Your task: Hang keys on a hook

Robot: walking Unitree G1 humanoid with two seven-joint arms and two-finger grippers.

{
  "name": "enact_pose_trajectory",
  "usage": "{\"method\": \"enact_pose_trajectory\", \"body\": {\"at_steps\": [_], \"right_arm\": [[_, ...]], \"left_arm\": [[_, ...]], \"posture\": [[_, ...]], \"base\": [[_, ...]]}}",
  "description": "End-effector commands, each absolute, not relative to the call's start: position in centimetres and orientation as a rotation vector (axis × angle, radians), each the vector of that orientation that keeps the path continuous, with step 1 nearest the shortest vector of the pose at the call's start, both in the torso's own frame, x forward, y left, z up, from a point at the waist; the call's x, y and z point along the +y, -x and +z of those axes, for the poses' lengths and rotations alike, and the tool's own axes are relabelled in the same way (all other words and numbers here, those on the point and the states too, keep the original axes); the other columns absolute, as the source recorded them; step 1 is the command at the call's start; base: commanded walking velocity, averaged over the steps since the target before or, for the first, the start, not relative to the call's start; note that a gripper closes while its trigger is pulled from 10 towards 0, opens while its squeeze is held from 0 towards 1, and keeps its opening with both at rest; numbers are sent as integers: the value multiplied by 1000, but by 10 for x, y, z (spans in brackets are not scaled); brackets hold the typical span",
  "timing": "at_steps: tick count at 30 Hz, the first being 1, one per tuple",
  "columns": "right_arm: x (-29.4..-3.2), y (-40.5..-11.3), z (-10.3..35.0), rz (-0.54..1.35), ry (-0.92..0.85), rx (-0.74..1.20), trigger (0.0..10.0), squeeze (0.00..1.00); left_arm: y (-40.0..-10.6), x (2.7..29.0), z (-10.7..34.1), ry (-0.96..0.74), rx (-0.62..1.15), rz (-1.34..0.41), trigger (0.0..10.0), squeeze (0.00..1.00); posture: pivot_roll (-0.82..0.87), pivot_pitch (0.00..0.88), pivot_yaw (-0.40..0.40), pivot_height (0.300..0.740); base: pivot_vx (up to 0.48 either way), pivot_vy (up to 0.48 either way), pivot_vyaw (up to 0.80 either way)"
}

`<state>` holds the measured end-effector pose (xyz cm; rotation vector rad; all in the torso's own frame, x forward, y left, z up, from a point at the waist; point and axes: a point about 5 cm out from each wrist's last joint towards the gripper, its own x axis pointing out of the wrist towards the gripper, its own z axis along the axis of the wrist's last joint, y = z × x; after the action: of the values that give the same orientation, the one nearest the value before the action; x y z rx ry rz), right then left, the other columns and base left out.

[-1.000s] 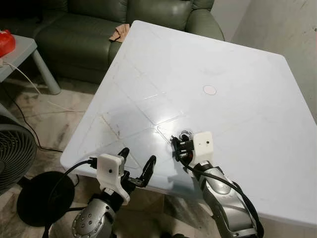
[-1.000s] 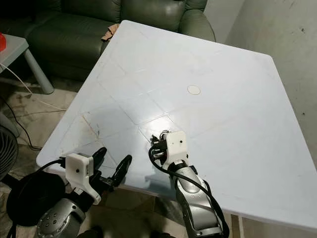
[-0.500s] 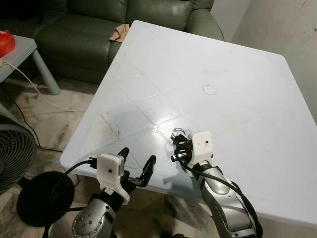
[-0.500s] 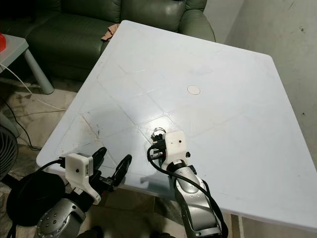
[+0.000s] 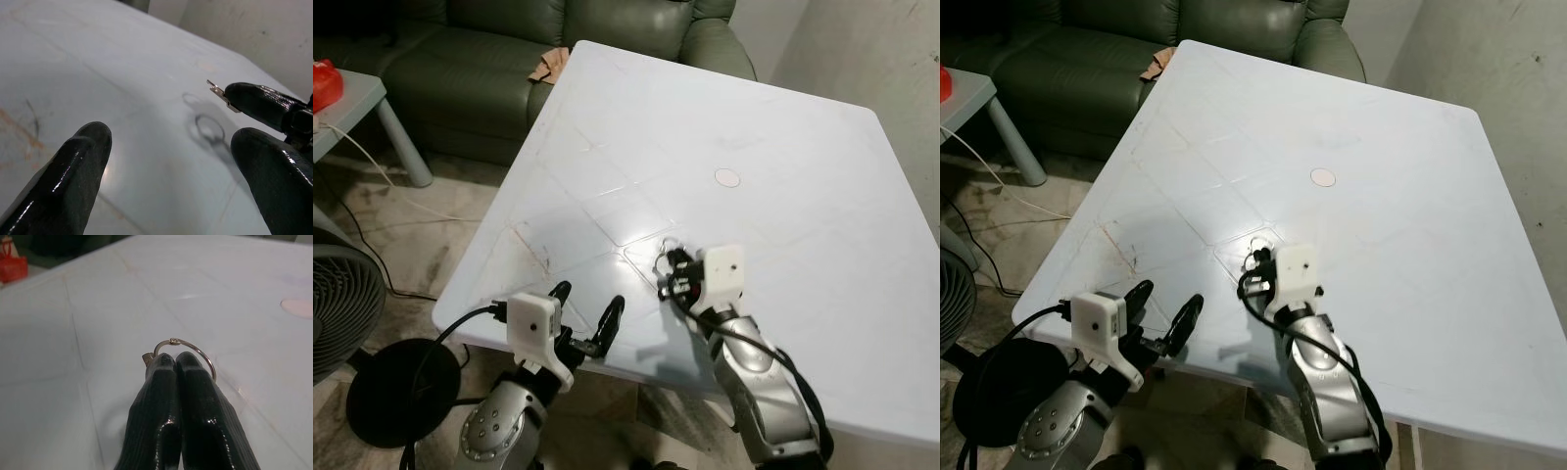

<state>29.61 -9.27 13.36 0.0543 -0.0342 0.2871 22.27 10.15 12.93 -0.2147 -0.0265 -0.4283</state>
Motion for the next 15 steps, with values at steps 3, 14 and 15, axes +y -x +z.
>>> {"method": "enact_pose_trajectory", "body": {"at_steps": [3,14,15], "right_arm": [[-98,-297,142,260,-44,-85,8824,0],[-113,-297,178,332,-44,-313,10000,0],[-113,-297,178,332,-44,-313,10000,0]], "left_arm": [[-230,103,126,230,-14,-395,10000,0],[-280,117,153,212,-132,-319,10000,0],[-280,117,153,212,-132,-319,10000,0]], "posture": [[78,150,-125,740],[46,64,-107,740],[46,64,-107,740]], "base": [[0,0,0],[0,0,0],[0,0,0]]}}
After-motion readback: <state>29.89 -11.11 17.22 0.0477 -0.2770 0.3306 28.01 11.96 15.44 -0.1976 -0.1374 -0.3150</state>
